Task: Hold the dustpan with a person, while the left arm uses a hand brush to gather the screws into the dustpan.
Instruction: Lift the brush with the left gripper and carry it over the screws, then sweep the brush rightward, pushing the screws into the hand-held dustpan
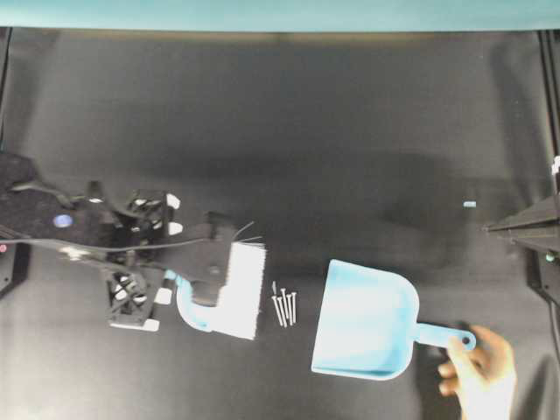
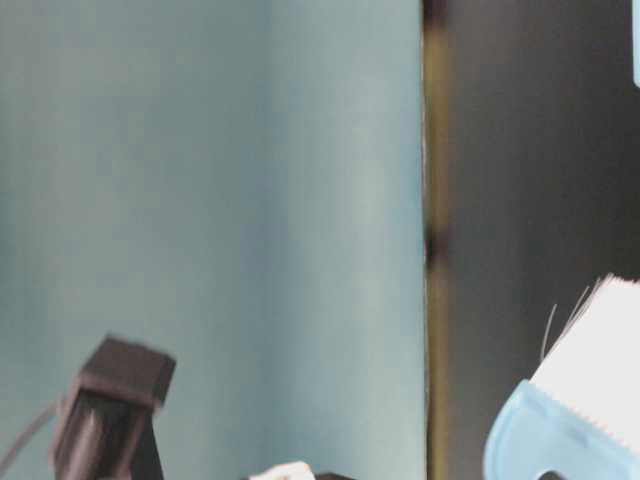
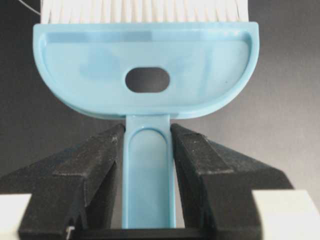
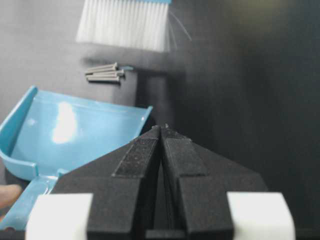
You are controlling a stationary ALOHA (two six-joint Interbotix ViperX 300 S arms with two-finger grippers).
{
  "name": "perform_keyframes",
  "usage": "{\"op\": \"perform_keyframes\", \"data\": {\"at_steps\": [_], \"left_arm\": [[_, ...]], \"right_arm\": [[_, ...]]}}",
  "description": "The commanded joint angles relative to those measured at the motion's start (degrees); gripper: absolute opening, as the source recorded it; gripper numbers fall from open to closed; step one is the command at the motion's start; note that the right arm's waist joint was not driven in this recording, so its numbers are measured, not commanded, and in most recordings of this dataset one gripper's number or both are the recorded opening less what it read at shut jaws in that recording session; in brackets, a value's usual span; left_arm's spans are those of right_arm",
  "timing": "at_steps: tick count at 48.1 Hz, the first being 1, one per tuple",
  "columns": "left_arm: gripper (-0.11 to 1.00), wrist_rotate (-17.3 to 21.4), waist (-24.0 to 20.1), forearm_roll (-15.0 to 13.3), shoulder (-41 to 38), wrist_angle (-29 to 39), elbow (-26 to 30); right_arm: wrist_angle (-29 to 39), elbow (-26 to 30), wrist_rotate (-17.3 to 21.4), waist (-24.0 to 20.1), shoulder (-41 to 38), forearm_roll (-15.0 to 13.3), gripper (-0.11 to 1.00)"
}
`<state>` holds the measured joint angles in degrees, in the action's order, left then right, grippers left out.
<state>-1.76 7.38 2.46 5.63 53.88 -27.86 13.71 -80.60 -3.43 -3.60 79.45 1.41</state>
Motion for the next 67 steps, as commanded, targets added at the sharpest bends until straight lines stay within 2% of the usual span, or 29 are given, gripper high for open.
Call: {"op": "perform_keyframes", "data": {"at_steps": [1, 8, 21, 30, 54, 62, 67], "left_arm": [[0.31, 0.1, -0.8, 0.2, -0.9, 6.0, 5.3], [0.31, 1.2, -1.6, 0.2, -3.5, 14.7, 11.2], [0.31, 2.5, -2.4, 0.2, -7.3, 20.2, 16.2], [0.31, 2.5, -2.5, 0.2, -10.9, 22.4, 20.1], [0.31, 4.6, -0.8, 0.2, -13.9, 22.1, 20.0], [0.31, 4.8, -1.5, 0.2, -13.9, 25.5, 24.7], [0.31, 5.0, -1.9, 0.2, -14.4, 27.1, 25.5]], "right_arm": [[-0.3, 0.3, -0.4, 0.0, -0.2, -0.1, 0.0], [-0.3, 0.3, -0.4, 0.0, -0.1, -0.1, 0.0], [-0.3, 0.3, -0.4, 0.0, 0.1, 0.0, 0.0], [-0.3, 0.2, -0.4, 0.0, 0.2, 0.0, 0.0], [-0.3, 0.3, -0.4, 0.0, 0.1, -0.1, 0.0], [-0.3, 0.3, -0.4, 0.0, 0.2, -0.1, 0.0], [-0.3, 0.2, -0.4, 0.0, 0.2, 0.0, 0.0]]}}
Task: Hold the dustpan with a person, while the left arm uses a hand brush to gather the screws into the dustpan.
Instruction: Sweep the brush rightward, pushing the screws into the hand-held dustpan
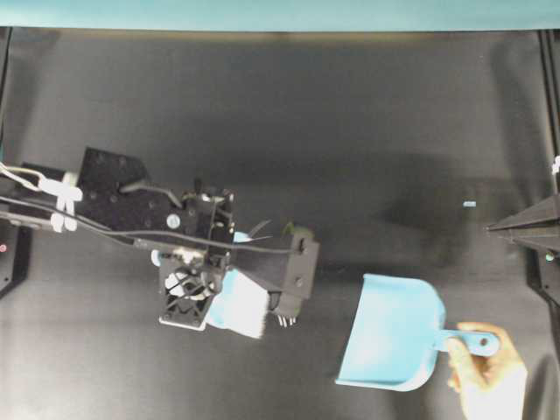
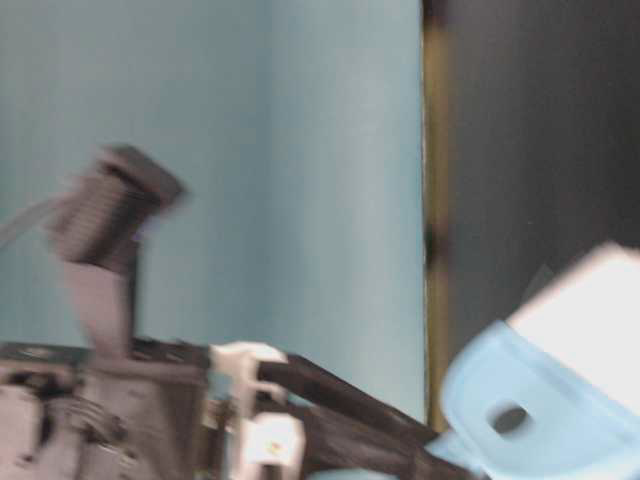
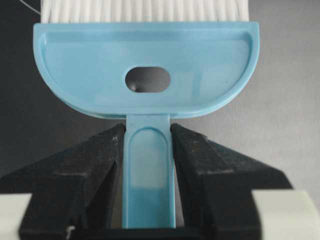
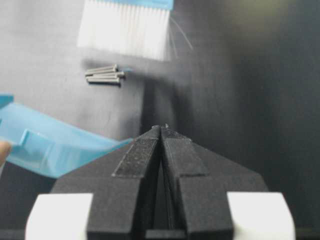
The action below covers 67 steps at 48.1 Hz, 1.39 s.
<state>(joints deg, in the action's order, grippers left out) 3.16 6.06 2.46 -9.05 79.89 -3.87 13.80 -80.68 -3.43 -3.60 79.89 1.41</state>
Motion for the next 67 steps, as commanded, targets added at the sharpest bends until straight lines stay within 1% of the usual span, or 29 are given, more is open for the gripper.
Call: {"op": "perform_keyframes", "data": {"at_steps": [1, 9, 18, 25, 31, 42, 59, 67], "left_arm": [[0.31, 0.3, -0.7, 0.2, -0.1, 1.1, 1.5], [0.31, 3.3, -0.5, 0.2, -2.5, 0.8, 1.5], [0.31, 4.2, -0.4, 0.2, -5.6, 0.3, 1.9], [0.31, 5.5, -0.5, 0.2, -6.5, 0.4, 3.9], [0.31, 5.7, -0.3, 0.2, -7.2, -0.1, 5.4], [0.31, 5.7, 0.4, 0.2, -6.9, -3.1, 3.9], [0.31, 5.7, 0.9, 0.2, -7.2, -8.7, 4.0], [0.31, 5.7, 1.2, 0.2, -8.2, -10.8, 5.4]], "right_arm": [[-0.4, 0.4, -0.4, 0.0, -0.3, -0.1, 0.0], [-0.4, 0.4, -0.4, 0.0, -0.3, 0.0, 0.0], [-0.4, 0.3, -0.4, 0.0, -0.3, -0.1, 0.0], [-0.4, 0.3, -0.4, 0.0, -0.2, 0.0, 0.0], [-0.4, 0.3, -0.4, 0.0, -0.3, -0.1, 0.0], [-0.4, 0.3, -0.4, 0.0, -0.2, 0.0, 0.0], [-0.4, 0.3, -0.4, 0.0, -0.2, 0.0, 0.0], [-0.4, 0.3, -0.4, 0.0, -0.2, -0.1, 0.0]]}}
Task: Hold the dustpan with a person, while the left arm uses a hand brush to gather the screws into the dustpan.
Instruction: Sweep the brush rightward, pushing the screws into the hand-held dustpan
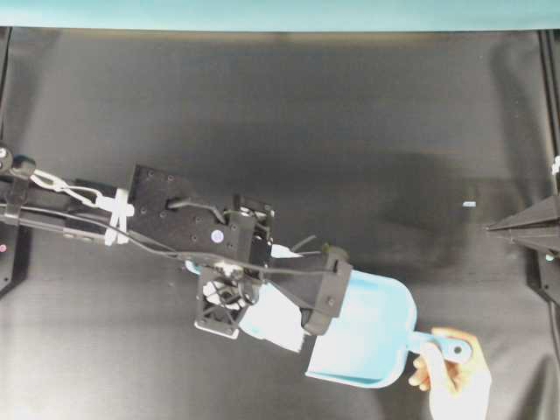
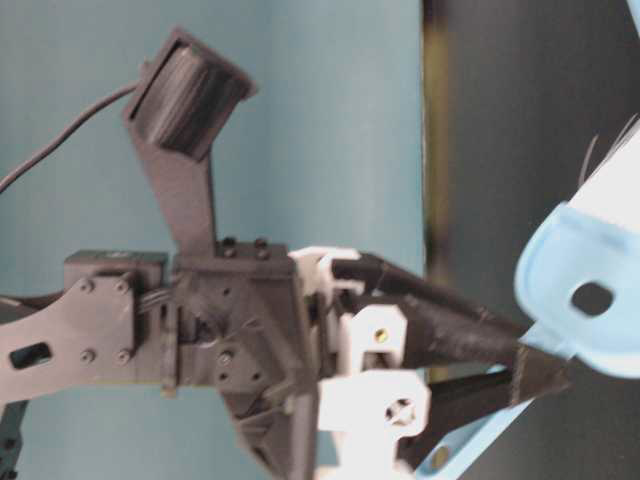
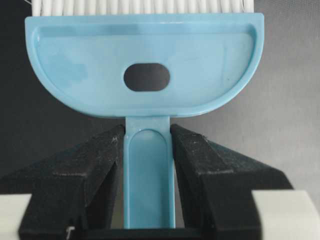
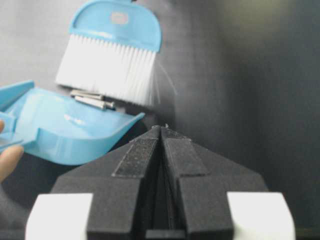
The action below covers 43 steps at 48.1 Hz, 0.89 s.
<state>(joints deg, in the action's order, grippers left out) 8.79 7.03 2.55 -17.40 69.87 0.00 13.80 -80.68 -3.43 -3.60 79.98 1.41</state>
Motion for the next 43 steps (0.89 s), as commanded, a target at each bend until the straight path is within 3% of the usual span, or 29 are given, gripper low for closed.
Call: {"op": "perform_keyframes", "data": {"at_steps": [1, 17, 43], "left_arm": [[0.31, 0.1, 0.3, 0.1, -0.1, -0.9, 1.7], [0.31, 2.1, 0.7, 0.1, -3.0, -3.5, 4.8], [0.31, 6.5, 1.1, 0.1, -7.9, -2.9, 17.1]], "right_arm": [[-0.4, 0.3, -0.4, 0.0, -0.3, -0.1, 0.0], [-0.4, 0.3, -0.4, 0.0, -0.3, 0.0, 0.0], [-0.4, 0.3, -0.4, 0.0, -0.3, 0.0, 0.0]]}}
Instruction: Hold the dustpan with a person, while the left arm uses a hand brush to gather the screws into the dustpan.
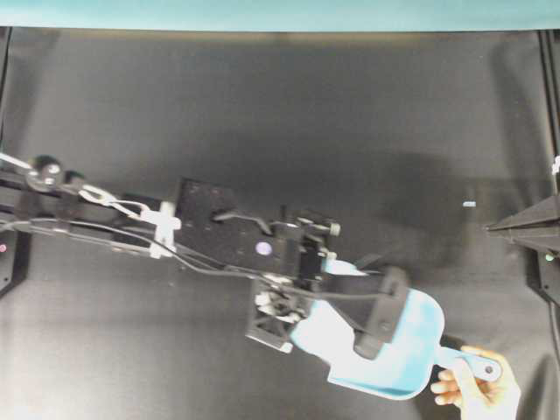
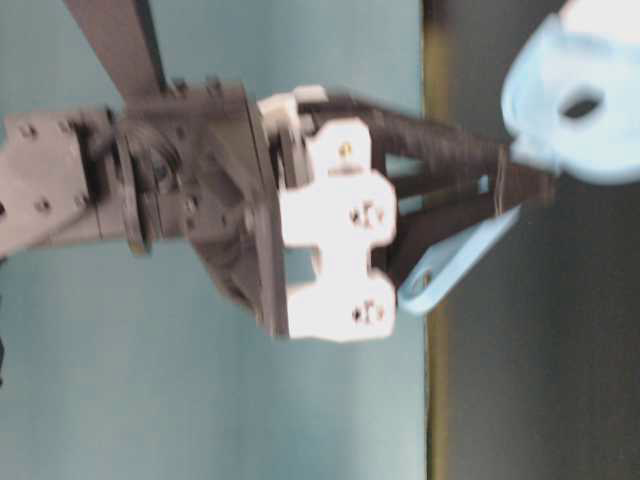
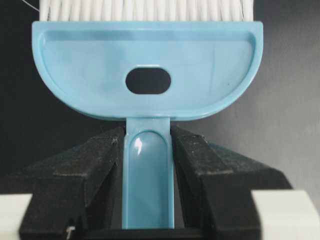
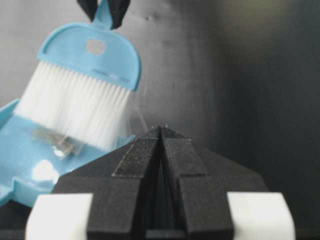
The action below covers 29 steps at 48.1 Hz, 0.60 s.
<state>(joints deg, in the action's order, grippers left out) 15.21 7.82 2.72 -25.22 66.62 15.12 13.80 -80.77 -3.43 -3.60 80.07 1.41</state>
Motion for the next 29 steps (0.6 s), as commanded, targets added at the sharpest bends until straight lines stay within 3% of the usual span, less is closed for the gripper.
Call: {"op": "perform_keyframes", "data": {"at_steps": [1, 19, 29], "left_arm": [[0.31, 0.1, 0.3, -0.1, -0.2, 0.6, 2.1], [0.31, -0.2, 0.4, -0.1, 0.4, 3.0, 0.4], [0.31, -0.1, -1.0, 0.0, 5.3, 0.7, -0.4]], "right_arm": [[-0.4, 0.4, -0.4, 0.0, -0.3, -0.1, 0.0], [-0.4, 0.4, -0.4, 0.0, -0.3, -0.1, 0.0], [-0.4, 0.4, -0.4, 0.0, -0.4, -0.1, 0.0]]}}
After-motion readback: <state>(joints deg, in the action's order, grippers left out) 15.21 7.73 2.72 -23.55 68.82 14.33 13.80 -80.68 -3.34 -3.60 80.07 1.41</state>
